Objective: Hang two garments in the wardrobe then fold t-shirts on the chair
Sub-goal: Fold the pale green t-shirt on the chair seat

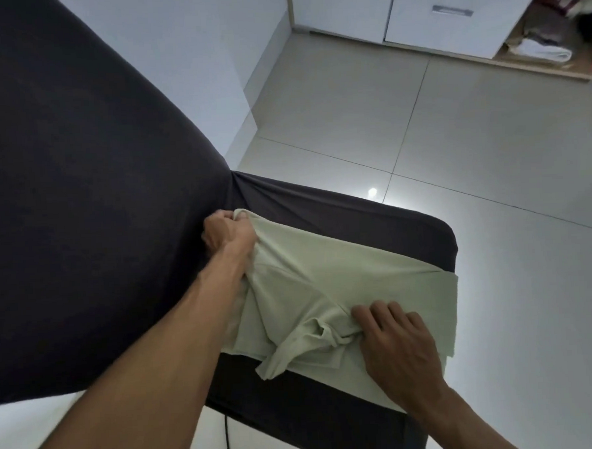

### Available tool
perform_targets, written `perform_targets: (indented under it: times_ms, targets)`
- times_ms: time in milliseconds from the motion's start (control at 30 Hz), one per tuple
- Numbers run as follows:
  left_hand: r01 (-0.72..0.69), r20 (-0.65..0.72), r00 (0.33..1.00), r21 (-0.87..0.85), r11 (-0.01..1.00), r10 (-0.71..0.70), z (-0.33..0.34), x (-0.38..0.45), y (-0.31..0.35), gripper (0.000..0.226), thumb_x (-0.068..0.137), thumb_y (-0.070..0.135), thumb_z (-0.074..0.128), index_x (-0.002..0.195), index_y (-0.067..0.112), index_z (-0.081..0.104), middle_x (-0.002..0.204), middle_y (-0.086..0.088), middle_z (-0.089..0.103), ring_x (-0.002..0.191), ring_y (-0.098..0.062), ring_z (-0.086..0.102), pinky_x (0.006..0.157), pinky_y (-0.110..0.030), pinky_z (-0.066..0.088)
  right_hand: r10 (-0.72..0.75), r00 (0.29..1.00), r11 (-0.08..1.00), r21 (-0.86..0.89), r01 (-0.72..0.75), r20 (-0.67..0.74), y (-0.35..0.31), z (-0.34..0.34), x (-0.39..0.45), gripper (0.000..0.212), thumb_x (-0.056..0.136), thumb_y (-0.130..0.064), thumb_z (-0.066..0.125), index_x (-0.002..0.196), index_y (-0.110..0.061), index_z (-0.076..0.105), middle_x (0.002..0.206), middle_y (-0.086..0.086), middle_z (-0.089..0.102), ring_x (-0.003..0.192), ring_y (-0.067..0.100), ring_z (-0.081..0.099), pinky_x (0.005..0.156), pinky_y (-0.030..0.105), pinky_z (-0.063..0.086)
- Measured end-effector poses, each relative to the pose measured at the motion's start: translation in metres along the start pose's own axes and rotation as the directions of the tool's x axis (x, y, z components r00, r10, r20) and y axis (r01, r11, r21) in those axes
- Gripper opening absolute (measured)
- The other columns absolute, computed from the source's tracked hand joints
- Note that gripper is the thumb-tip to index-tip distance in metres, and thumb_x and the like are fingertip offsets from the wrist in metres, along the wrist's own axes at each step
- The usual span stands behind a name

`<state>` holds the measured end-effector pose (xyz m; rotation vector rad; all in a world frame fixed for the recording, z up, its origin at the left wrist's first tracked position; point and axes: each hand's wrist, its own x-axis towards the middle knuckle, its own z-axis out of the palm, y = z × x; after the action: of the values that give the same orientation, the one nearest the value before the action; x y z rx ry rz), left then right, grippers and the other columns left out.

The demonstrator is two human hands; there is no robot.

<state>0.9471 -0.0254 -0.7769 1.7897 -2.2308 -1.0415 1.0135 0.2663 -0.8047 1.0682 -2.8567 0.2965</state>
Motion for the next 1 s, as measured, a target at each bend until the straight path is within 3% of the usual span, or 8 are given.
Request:
perform_targets:
  times_ms: [233, 333, 467, 567, 700, 833, 933, 1000]
  targets:
    - [-0.007, 0.003, 1.0, 0.094, 0.995, 0.007, 0.006, -0.007, 0.004, 0.019, 0.092, 0.027, 0.059, 0.108, 0.018, 0.064, 0.121, -0.01, 0.065, 0.117, -0.031, 0.056, 0.096, -0.037, 0.044, 0.016, 1.0, 1.0, 0.027, -0.016, -0.01, 0.0, 0.001, -0.003, 0.024, 0.078, -0.004, 0.065, 0.098, -0.018, 0.065, 0.084, 0.002, 0.057, 0.073, 0.027, 0.054, 0.061, 0.037, 0.042]
    - [-0.226, -0.06, 0.965, 0.296, 0.928, 0.254, 0.002, -0.028, 0.002, 0.035, 0.086, 0.035, 0.06, 0.117, 0.02, 0.053, 0.128, -0.008, 0.055, 0.123, -0.032, 0.048, 0.102, -0.048, 0.038, 0.07, 0.998, 0.997, 0.045, -0.07, 0.002, 0.001, -0.001, -0.01, 0.029, 0.078, -0.005, 0.064, 0.103, -0.018, 0.065, 0.09, 0.003, 0.059, 0.078, 0.027, 0.054, 0.061, 0.037, 0.042]
    - [-0.726, 0.133, 0.678, 0.28, 0.629, 0.723, 0.016, -0.087, -0.007, 0.031, 0.086, 0.034, 0.063, 0.113, 0.02, 0.058, 0.111, -0.005, 0.057, 0.108, -0.029, 0.053, 0.093, -0.046, 0.039, 0.23, 0.973, 0.973, 0.026, -0.231, 0.036, 0.029, -0.004, -0.03, 0.032, 0.08, -0.004, 0.061, 0.109, -0.017, 0.058, 0.097, 0.005, 0.058, 0.081, 0.028, 0.053, 0.057, 0.037, 0.044]
    - [-0.846, 0.422, 0.533, 0.25, 0.471, 0.734, 0.038, -0.123, -0.011, 0.031, 0.089, 0.042, 0.059, 0.113, 0.022, 0.06, 0.108, -0.001, 0.057, 0.107, -0.026, 0.054, 0.092, -0.043, 0.04, 0.416, 0.906, 0.908, 0.009, -0.418, 0.08, 0.053, -0.001, -0.043, 0.043, 0.07, 0.002, 0.064, 0.107, -0.014, 0.052, 0.091, 0.007, 0.055, 0.073, 0.029, 0.05, 0.047, 0.033, 0.038]
    - [-0.747, 0.544, 0.648, 0.321, 0.582, 0.533, 0.055, -0.136, -0.011, 0.045, 0.087, 0.063, 0.052, 0.118, 0.031, 0.044, 0.119, 0.001, 0.05, 0.118, -0.024, 0.045, 0.097, -0.044, 0.037, 0.511, 0.853, 0.856, 0.027, -0.516, 0.103, 0.075, 0.001, -0.049, 0.052, 0.057, 0.01, 0.069, 0.098, -0.013, 0.046, 0.076, 0.004, 0.055, 0.06, 0.026, 0.049, 0.041, 0.027, 0.027]
    - [-0.72, 0.572, 0.676, 0.378, 0.582, 0.465, 0.053, -0.136, -0.011, 0.047, 0.086, 0.066, 0.05, 0.119, 0.034, 0.039, 0.123, 0.0, 0.045, 0.12, -0.025, 0.041, 0.097, -0.045, 0.035, 0.573, 0.819, 0.819, 0.031, -0.574, 0.038, 0.079, -0.003, -0.069, 0.044, 0.052, 0.013, 0.065, 0.086, -0.011, 0.05, 0.067, 0.002, 0.051, 0.057, 0.026, 0.047, 0.045, 0.026, 0.023]
    - [-0.708, 0.572, 0.689, 0.4, 0.583, 0.445, 0.054, -0.142, -0.009, 0.047, 0.087, 0.066, 0.049, 0.12, 0.034, 0.039, 0.124, -0.001, 0.044, 0.121, -0.027, 0.04, 0.098, -0.046, 0.034, 0.625, 0.758, 0.774, -0.024, -0.633, 0.187, 0.075, 0.005, -0.09, 0.041, 0.055, 0.013, 0.068, 0.088, -0.009, 0.056, 0.066, 0.001, 0.054, 0.062, 0.026, 0.053, 0.046, 0.027, 0.025]
    - [-0.704, 0.568, 0.694, 0.408, 0.581, 0.442, 0.057, -0.147, -0.008, 0.049, 0.087, 0.066, 0.049, 0.122, 0.033, 0.039, 0.125, -0.002, 0.043, 0.121, -0.028, 0.039, 0.098, -0.047, 0.034, 0.62, 0.709, 0.763, -0.046, -0.645, 0.337, 0.077, 0.004, -0.093, 0.036, 0.069, 0.006, 0.062, 0.099, -0.012, 0.055, 0.082, 0.001, 0.06, 0.083, 0.027, 0.058, 0.055, 0.032, 0.033]
